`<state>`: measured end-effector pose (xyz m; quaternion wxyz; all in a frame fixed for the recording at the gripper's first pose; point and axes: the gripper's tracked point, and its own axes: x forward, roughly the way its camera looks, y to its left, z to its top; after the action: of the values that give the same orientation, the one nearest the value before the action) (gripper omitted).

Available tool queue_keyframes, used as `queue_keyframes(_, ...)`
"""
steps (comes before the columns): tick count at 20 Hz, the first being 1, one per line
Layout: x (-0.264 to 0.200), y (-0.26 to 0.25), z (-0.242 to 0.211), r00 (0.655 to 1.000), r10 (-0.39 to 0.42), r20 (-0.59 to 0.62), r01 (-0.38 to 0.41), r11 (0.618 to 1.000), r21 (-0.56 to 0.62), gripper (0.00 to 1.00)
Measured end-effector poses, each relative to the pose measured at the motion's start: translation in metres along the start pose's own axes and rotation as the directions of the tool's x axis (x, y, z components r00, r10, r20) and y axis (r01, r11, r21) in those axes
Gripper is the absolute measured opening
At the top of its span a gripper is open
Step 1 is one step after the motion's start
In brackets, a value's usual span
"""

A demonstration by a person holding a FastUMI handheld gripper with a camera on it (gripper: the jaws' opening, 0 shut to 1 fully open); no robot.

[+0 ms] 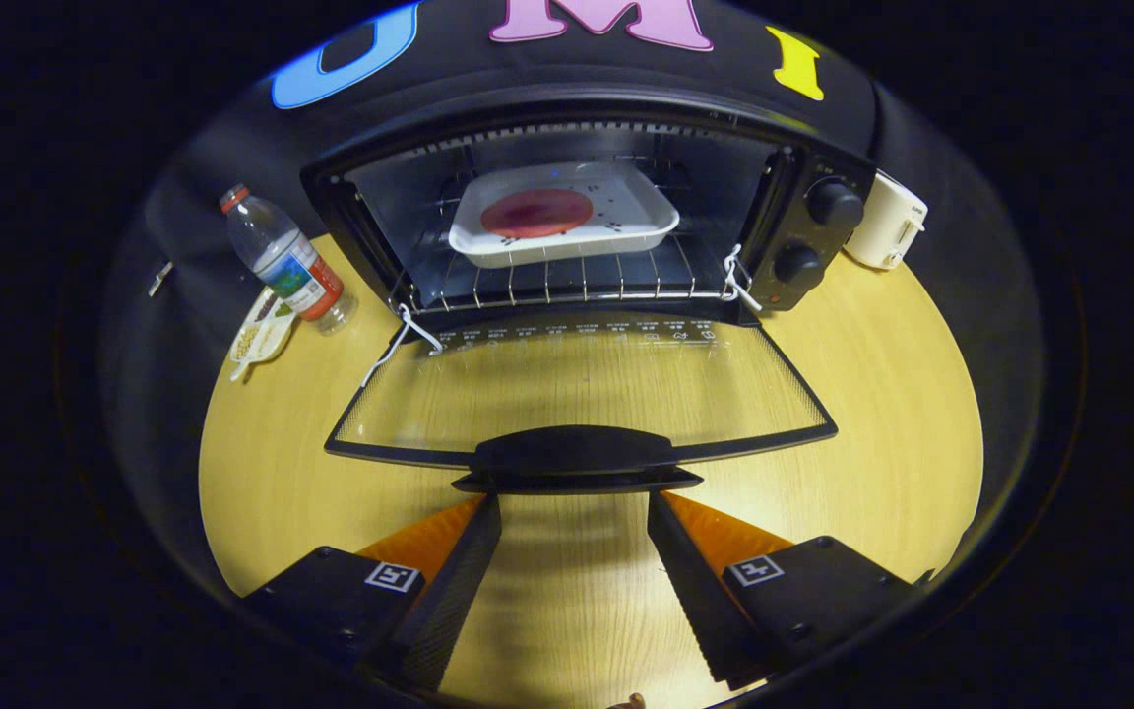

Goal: Open the toaster oven, put the food inside, and close the toaster oven door.

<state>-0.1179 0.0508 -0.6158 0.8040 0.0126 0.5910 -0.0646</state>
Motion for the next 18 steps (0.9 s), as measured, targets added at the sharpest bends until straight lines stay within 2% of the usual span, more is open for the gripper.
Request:
queue_keyframes(7, -0.050, 0.015, 0.044, 0.977, 0.062, 0.206, -0.045, 0.995, -0.090, 0.97)
queue_keyframes(13, -0.090, 0.022, 0.045, 0.961, 0.147, 0.233, -0.118, 0.984, -0.131, 0.97)
queue_keyframes(18, -0.148, 0.011, 0.082, 0.919, 0.193, 0.345, -0.136, 0.974, -0.183, 0.97)
